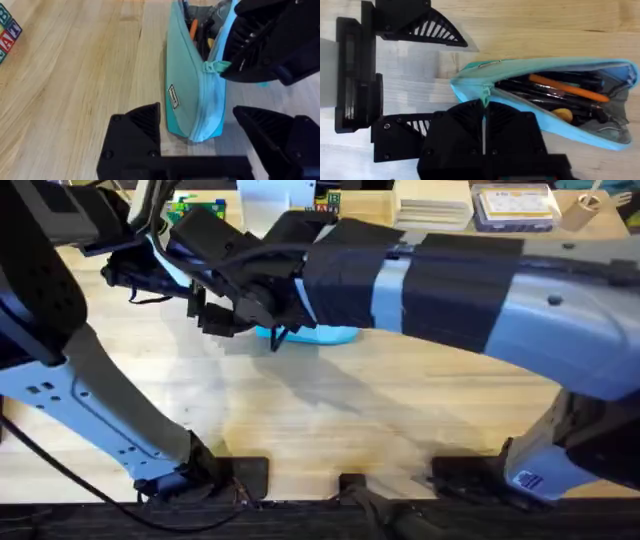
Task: Unzip the bag, pick up the pens from the table one at a time and place them inside, then zip the bag closed.
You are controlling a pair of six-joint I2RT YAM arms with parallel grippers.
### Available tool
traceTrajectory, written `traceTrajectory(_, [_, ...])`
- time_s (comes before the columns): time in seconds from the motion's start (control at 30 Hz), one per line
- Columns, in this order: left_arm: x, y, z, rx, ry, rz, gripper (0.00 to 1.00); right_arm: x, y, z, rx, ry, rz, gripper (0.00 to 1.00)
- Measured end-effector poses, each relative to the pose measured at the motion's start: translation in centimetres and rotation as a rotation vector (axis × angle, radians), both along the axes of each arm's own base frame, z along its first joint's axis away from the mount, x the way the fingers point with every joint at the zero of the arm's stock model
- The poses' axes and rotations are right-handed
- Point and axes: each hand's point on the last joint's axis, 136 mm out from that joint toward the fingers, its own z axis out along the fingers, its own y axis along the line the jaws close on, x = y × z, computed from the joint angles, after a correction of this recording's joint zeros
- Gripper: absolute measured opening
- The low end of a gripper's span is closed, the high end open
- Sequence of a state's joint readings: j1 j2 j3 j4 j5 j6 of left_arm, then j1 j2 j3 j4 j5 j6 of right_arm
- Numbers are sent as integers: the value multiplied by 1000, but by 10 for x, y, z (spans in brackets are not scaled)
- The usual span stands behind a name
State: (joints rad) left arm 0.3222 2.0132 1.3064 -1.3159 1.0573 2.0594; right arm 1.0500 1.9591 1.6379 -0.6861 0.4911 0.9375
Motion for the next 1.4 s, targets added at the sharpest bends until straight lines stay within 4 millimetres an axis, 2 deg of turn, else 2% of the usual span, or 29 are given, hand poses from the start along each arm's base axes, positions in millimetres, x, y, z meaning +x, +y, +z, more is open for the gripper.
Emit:
traceTrajectory(0.1, [-2, 0, 0, 1, 10, -2, 907, 0, 0, 0, 0, 0, 0, 33])
traceTrajectory(0.2, [-3, 0, 0, 1, 17, -3, 805, 0, 0, 0, 0, 0, 0, 33])
traceTrajectory(0.4, [-3, -4, 0, 1, 17, -14, 481, 0, 0, 0, 0, 0, 0, 33])
traceTrajectory(0.57, [-4, -8, 0, 3, 15, -27, 100, 0, 0, 0, -1, 0, 1, 33])
traceTrajectory(0.6, [-4, -8, 0, 3, 16, -29, 60, 0, 0, 0, 0, 0, 1, 33])
traceTrajectory(0.97, [-4, -8, 0, 4, 17, -31, 45, -2, -2, -2, -18, 6, 7, 33])
traceTrajectory(1.4, [-5, -11, 0, 2, 19, -38, 44, 1, -28, -7, -104, 43, -17, 32])
